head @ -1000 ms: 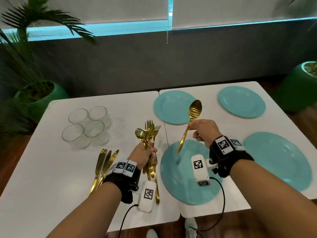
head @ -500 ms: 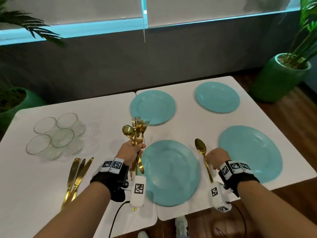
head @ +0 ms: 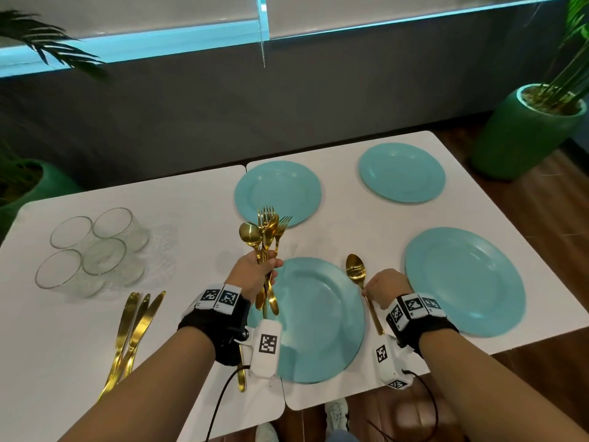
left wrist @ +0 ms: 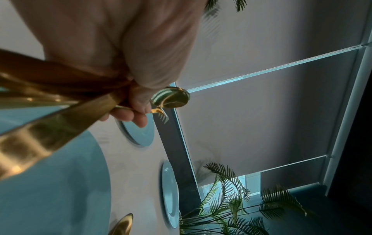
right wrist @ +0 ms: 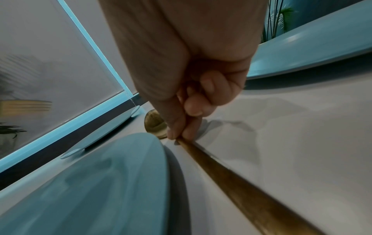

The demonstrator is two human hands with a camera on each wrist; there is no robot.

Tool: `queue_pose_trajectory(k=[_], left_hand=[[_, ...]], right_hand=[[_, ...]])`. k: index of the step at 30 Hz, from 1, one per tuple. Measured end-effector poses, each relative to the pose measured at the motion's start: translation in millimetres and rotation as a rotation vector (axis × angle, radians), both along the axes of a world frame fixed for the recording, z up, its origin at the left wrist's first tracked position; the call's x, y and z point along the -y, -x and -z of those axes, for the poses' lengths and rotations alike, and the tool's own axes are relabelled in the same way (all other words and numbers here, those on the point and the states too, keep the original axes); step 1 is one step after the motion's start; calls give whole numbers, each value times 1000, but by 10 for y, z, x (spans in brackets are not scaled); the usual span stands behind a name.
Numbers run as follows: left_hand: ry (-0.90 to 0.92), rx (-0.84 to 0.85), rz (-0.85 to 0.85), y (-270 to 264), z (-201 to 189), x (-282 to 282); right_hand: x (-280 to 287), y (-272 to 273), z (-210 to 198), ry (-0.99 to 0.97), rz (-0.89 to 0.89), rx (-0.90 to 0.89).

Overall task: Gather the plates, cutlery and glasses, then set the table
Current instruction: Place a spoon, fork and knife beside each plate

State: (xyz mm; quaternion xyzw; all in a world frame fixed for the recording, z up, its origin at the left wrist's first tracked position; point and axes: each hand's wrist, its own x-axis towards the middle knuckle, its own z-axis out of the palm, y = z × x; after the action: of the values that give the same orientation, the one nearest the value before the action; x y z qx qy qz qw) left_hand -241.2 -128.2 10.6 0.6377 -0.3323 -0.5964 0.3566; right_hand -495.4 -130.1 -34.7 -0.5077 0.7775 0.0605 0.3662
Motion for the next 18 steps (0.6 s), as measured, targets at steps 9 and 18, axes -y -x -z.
queue_pose_trajectory(k=[9,18], left_hand=[[-2,-4,5,-26,0,-34],[-11,17,-2,-62,17,-76]], right_hand=[[34,-76,56,-3,-30,-76],[-24,-9,28,4,-53,-138]])
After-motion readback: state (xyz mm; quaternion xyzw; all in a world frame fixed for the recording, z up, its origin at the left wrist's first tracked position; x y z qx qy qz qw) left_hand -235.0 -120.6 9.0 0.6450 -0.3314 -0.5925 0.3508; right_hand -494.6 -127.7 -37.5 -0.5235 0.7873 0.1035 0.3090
